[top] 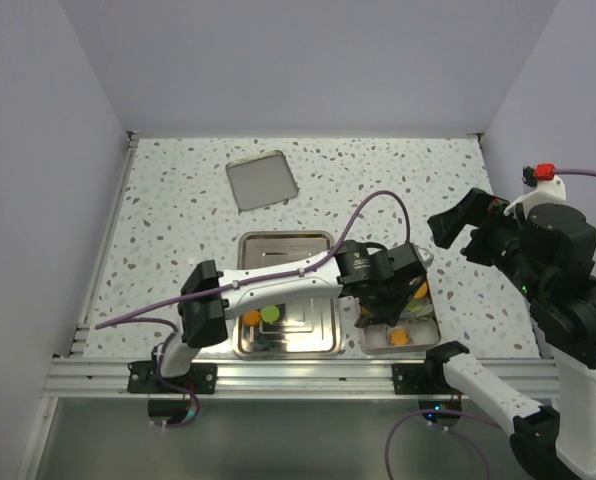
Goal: Pack the cookies
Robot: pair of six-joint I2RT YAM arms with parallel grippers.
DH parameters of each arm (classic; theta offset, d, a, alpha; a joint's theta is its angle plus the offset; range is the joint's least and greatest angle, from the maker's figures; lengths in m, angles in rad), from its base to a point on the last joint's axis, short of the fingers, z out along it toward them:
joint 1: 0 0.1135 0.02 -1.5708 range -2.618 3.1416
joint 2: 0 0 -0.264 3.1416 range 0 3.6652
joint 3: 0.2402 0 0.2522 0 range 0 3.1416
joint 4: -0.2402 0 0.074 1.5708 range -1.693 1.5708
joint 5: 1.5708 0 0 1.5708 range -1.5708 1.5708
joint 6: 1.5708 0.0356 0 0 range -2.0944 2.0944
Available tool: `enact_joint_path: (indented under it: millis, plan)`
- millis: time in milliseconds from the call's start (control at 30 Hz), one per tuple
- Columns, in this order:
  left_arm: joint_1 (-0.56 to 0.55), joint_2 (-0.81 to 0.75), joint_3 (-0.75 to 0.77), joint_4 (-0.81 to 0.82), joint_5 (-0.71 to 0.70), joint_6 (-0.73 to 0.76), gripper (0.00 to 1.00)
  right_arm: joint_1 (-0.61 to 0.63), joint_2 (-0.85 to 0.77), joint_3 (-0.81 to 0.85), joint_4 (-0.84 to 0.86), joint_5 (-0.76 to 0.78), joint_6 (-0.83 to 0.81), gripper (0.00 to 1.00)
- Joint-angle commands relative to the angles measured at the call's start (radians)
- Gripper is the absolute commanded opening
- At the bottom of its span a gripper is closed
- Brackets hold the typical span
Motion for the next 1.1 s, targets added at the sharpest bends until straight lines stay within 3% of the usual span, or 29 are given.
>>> enact_joint_path:
  millis: [0, 367, 800, 1067]
  plan:
    - [-0.004, 0.008, 0.055, 0.031, -0.013, 0.027, 0.43, 0.005, 0.004, -0.012, 0.021, 0.027, -0.012, 0.99]
    - [0.008, 0.029, 0.064, 0.017, -0.025, 0.04, 0.45, 0.005, 0.005, -0.022, 0.023, 0.027, -0.012, 0.99]
    - [0.029, 0.023, 0.081, 0.013, -0.067, 0.045, 0.57, 0.006, 0.004, -0.034, 0.026, 0.019, -0.012, 0.99]
    - [0.032, -0.039, 0.111, -0.004, -0.082, 0.04, 0.57, 0.006, 0.005, -0.034, 0.026, 0.01, -0.01, 0.99]
